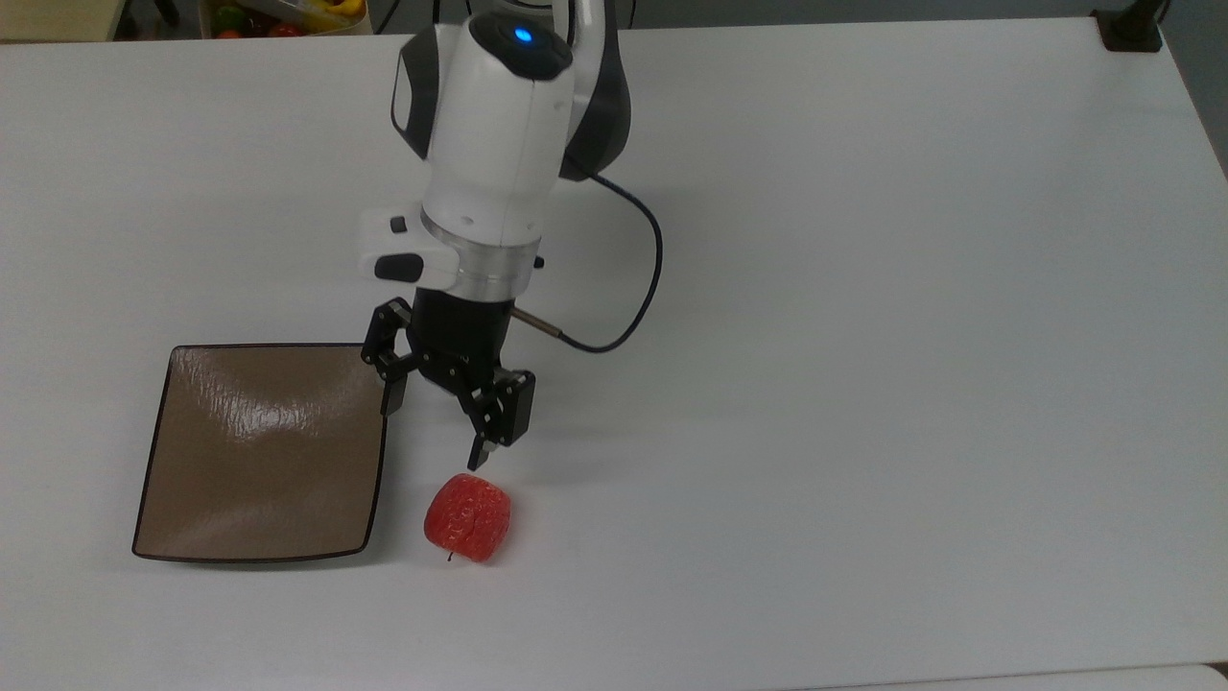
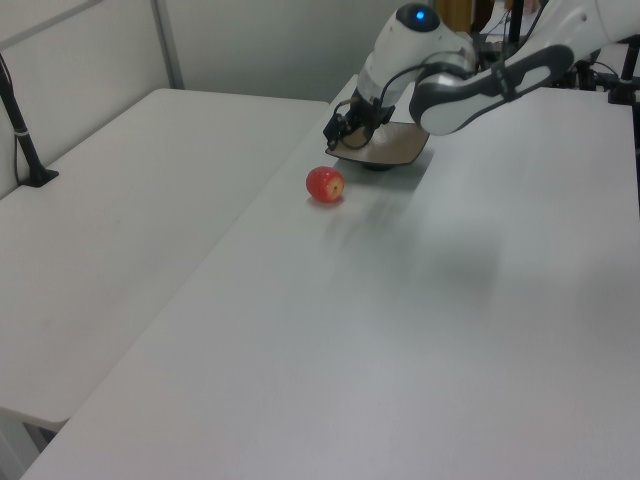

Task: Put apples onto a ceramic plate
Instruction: 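Move the open gripper down over the red apple beside the plate, then close the gripper around the red apple and lift it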

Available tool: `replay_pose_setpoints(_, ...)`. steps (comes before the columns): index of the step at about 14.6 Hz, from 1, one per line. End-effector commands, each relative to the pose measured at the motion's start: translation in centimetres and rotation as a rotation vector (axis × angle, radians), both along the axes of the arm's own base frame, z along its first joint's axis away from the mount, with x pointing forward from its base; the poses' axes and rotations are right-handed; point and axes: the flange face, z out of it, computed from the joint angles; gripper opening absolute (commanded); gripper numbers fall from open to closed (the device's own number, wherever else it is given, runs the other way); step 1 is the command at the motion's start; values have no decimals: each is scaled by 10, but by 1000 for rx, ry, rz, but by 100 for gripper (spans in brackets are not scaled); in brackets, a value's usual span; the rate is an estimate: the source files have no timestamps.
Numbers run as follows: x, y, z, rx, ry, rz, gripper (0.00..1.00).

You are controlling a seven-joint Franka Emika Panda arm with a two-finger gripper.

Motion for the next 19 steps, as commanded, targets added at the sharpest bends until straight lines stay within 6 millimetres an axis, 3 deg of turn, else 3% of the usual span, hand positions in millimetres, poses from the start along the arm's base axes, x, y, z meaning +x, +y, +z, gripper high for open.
replay_pose_setpoints(1, 17, 7, -18, 4, -80, -35, 100)
replay_pose_setpoints(4, 25, 12, -40, -9, -105, -39, 100)
replay_pose_setpoints(8, 32, 18, -50, -25, -127, -36, 100)
replay_pose_setpoints(9, 31, 30, -60, -28, -116, -18, 100)
replay_pose_setpoints(11, 31, 34, -71, -31, -104, -10, 100)
replay_pose_setpoints(16, 32, 39, -83, -43, -99, 7, 98)
replay_pose_setpoints(17, 32, 40, -87, -60, -96, 17, 74)
replay_pose_setpoints(19, 31, 40, -92, -84, -93, 33, 53)
